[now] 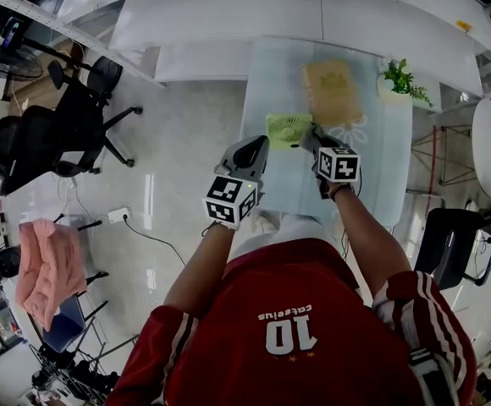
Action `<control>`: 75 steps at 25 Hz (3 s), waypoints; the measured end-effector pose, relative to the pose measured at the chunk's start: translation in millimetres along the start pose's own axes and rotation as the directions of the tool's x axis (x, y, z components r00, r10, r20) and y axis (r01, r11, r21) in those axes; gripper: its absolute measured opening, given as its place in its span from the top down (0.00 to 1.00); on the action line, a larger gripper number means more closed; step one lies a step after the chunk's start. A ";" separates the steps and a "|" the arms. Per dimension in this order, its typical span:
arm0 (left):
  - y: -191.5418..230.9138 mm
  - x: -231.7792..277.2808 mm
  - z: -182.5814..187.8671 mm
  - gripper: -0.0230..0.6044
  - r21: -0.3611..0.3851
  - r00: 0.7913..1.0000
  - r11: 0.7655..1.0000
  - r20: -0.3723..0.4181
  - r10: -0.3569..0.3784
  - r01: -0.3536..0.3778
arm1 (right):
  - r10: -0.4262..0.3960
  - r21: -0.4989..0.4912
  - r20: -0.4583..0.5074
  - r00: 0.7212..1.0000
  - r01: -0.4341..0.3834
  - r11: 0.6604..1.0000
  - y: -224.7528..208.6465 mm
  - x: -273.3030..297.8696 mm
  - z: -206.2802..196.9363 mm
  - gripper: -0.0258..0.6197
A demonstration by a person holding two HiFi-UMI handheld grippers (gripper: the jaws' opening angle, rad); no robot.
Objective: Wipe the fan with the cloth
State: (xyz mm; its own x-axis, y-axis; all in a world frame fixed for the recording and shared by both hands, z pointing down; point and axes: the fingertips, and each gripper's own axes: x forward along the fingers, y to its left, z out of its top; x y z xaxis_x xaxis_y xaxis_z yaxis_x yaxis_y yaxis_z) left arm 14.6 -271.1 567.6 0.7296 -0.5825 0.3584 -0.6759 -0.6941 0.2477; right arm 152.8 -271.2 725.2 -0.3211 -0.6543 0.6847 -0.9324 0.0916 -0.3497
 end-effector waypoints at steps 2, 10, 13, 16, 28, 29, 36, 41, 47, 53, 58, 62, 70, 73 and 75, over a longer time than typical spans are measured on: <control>-2.9 1.5 -1.7 0.97 0.000 1.000 1.000 -0.003 -0.005 0.005 | -0.006 0.005 0.003 1.000 0.006 1.000 -3.8 -3.3 -0.4 0.92; -15.1 -7.3 -2.2 0.97 0.003 1.000 1.000 0.014 -0.024 0.024 | -0.038 0.016 0.020 0.999 0.037 0.999 -8.4 -23.0 -5.6 0.92; -17.5 -15.5 -2.4 0.97 -0.001 0.999 1.000 0.027 -0.022 0.023 | -0.042 0.009 0.027 0.999 0.042 0.999 -4.2 -31.4 -8.6 0.92; -20.5 -24.9 -2.0 0.97 -0.007 0.999 1.000 0.043 -0.020 0.020 | -0.043 -0.002 0.032 0.999 0.043 0.999 2.7 -40.1 -12.3 0.92; -22.0 -70.9 -4.0 0.97 -0.004 0.996 1.000 0.089 0.017 -0.017 | -0.003 -0.040 0.017 1.000 0.004 0.999 49.2 -52.5 -38.9 0.92; -19.9 -74.7 -3.9 0.97 -0.005 0.995 1.000 0.093 0.024 -0.023 | 0.002 -0.044 0.017 1.000 -0.002 0.999 53.6 -51.6 -39.4 0.92; -8.1 -94.6 -11.7 0.97 -0.020 0.993 0.998 0.095 0.066 -0.064 | 0.043 -0.062 0.010 0.999 -0.042 0.997 77.6 -39.4 -43.4 0.92; 1.7 -103.8 -17.2 0.97 -0.031 0.991 0.995 0.090 0.097 -0.095 | 0.068 -0.076 -0.007 0.998 -0.068 0.995 91.5 -26.7 -46.9 0.92; 11.4 -104.1 -22.4 0.97 -0.050 0.988 0.991 0.086 0.126 -0.122 | 0.098 -0.094 -0.041 0.994 -0.102 0.990 104.5 -11.1 -50.4 0.92; 21.7 -96.2 -27.6 0.97 -0.073 0.987 0.988 0.074 0.145 -0.139 | 0.115 -0.092 -0.064 0.991 -0.121 0.988 108.5 5.2 -48.3 0.92; 27.9 -88.2 -28.2 0.97 -0.084 0.986 0.985 0.061 0.154 -0.148 | 0.131 -0.092 -0.086 0.988 -0.139 0.986 111.7 18.4 -46.3 0.92; 32.8 -82.0 -31.4 0.97 -0.087 0.986 0.984 0.046 0.160 -0.155 | 0.138 -0.096 -0.097 0.986 -0.147 0.984 109.9 29.7 -43.4 0.92; 42.1 -77.2 -33.6 0.97 -0.089 0.985 0.982 0.028 0.171 -0.168 | 0.150 -0.101 -0.111 0.983 -0.161 0.982 109.8 47.6 -39.4 0.92; 43.3 -76.8 -35.9 0.97 -0.086 0.985 0.982 0.019 0.171 -0.168 | 0.149 -0.098 -0.111 0.983 -0.160 0.982 108.3 51.8 -40.1 0.92; 43.8 -76.6 -37.4 0.97 -0.083 0.985 0.982 0.012 0.169 -0.168 | 0.147 -0.096 -0.112 0.983 -0.158 0.983 106.1 54.1 -40.5 0.92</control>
State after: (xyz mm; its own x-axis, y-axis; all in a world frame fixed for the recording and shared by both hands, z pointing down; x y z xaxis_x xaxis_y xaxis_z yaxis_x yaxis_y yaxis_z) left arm -74.8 -241.0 584.6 0.6056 -0.6965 0.3848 -0.7951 -0.5490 0.2577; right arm 29.8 -266.4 751.0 -0.4711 -0.5453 0.6933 -0.8816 0.2653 -0.3904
